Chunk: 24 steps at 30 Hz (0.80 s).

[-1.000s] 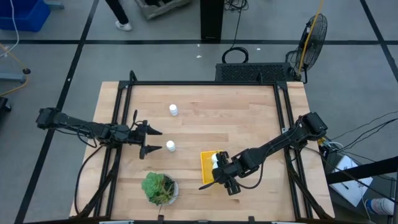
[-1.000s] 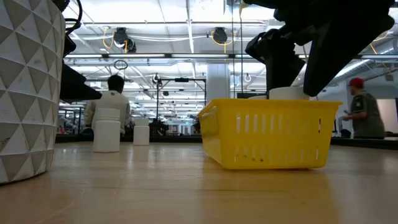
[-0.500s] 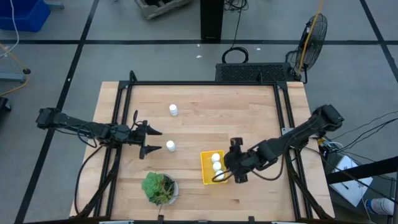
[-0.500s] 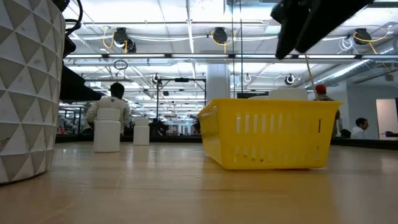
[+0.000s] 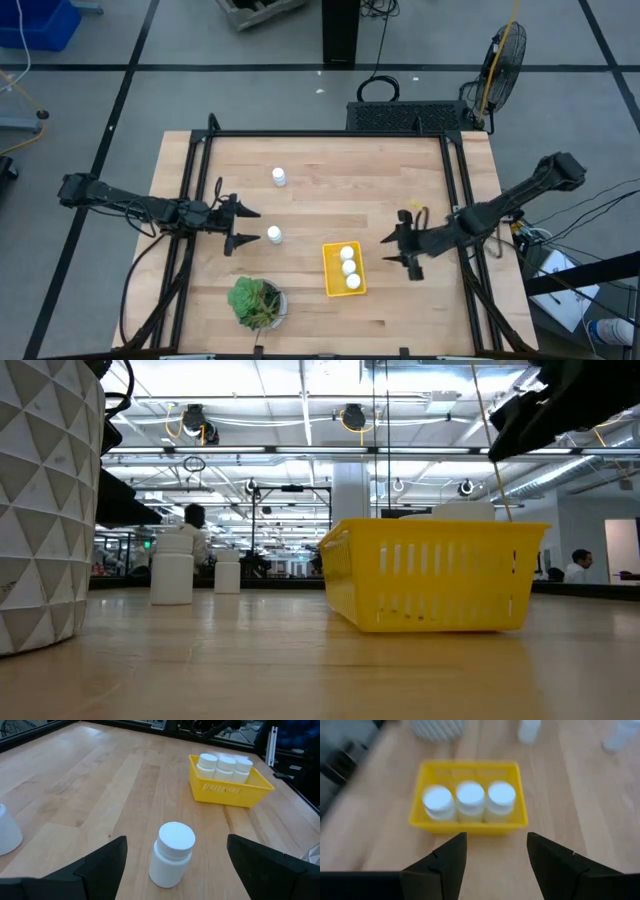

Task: Pick and place pill bottles into a basket
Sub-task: Put the white pill bottle into the yellow bin

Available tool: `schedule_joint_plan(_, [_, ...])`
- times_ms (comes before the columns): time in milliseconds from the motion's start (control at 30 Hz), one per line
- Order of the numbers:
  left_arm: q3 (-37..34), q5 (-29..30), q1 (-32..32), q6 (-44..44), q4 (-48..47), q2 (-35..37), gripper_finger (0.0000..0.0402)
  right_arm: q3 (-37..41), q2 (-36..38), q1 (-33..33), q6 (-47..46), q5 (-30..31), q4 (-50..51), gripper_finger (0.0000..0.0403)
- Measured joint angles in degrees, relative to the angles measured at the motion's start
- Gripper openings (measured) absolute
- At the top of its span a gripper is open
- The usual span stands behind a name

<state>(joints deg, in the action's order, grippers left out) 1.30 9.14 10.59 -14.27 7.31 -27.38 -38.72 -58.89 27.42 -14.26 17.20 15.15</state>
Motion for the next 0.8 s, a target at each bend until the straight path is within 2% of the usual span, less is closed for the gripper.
schedule_joint_plan(100, [0.0, 0.2, 0.0, 0.0, 0.0, 0.0, 0.0346, 5.0, 6.7, 0.0, 0.2, -4.5, -7.1, 0.0199])
schedule_joint_plan(167, [0.0, 0.4, 0.0, 0.1, 0.0, 0.0, 0.0346, 7.8, 10.5, 0.0, 1.0, -10.7, -10.9, 0.0197])
schedule_joint_plan(267, [0.0, 1.1, 0.0, 0.2, 0.0, 0.0, 0.0346, 11.7, 15.6, 0.1, 4.6, -19.5, -13.7, 0.0193])
schedule_joint_plan(333, [0.0, 1.4, 0.0, 0.2, 0.0, 0.0, 0.0347, 14.1, 19.1, 0.1, 6.2, -21.7, -14.2, 0.0189])
schedule_joint_plan(533, [0.0, 1.4, 0.0, 0.2, 0.1, 0.0, 0.0346, 18.2, 28.0, 0.0, 9.7, -17.6, -13.8, 0.0186])
schedule_joint_plan(800, [0.0, 1.4, 0.0, -0.3, 0.1, 0.0, 0.0346, 19.1, 35.5, 0.0, 14.9, -17.3, -3.9, 0.0188])
